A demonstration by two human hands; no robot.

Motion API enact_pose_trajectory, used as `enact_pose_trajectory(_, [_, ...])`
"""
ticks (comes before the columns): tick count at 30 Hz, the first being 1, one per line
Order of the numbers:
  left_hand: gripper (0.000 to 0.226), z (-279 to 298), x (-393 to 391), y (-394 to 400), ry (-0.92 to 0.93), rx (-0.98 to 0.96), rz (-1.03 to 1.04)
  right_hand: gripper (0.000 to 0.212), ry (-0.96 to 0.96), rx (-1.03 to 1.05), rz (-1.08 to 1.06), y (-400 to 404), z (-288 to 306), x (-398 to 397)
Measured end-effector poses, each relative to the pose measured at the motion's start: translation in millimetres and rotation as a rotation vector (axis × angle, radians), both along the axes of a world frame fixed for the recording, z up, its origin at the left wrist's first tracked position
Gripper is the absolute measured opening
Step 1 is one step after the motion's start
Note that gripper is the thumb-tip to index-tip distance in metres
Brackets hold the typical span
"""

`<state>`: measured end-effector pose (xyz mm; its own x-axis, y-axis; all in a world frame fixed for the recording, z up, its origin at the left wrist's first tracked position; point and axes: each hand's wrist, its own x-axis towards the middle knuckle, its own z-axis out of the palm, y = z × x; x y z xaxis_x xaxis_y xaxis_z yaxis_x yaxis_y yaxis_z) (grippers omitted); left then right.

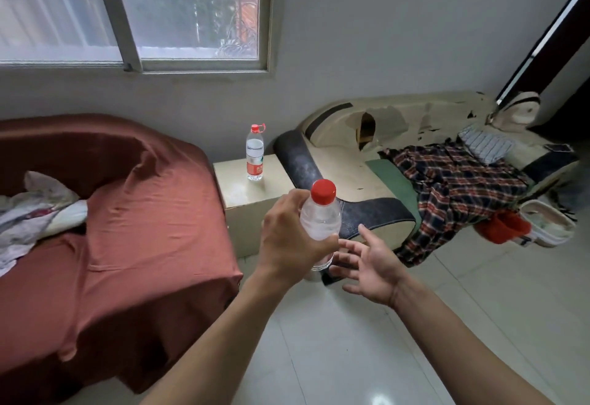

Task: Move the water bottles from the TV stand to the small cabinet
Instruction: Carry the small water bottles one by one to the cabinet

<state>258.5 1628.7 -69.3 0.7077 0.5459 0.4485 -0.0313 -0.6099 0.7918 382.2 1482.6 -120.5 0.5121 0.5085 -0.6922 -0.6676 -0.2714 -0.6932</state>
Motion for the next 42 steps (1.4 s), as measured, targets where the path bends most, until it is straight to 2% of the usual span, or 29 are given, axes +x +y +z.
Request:
enact_pose_trajectory(9, [0.053,-17,69,79,0.018,-0.029,0.088,0.066,0.068,0.009,0.101,90,-20,79])
enact_pose_trajectory(16, [0.058,-25,169,125,0.074,0.020,0.173,0.071,0.074,0.053,0.207,159,-47,186])
enact_pose_trajectory(24, [0.052,-16,270,175,0.107,0.031,0.284,0.068,0.072,0.052,0.279,221,-39,293])
enact_pose_trajectory(32, [0.047,-21,317,240,0.112,-0.010,0.334,0.067,0.045,0.006,0.359,292,-47,344])
enact_pose_trajectory(42, [0.042,-66,367,367,0.139,-0.108,0.316,0.069,-0.035,-0.144,0.349,420,-62,386])
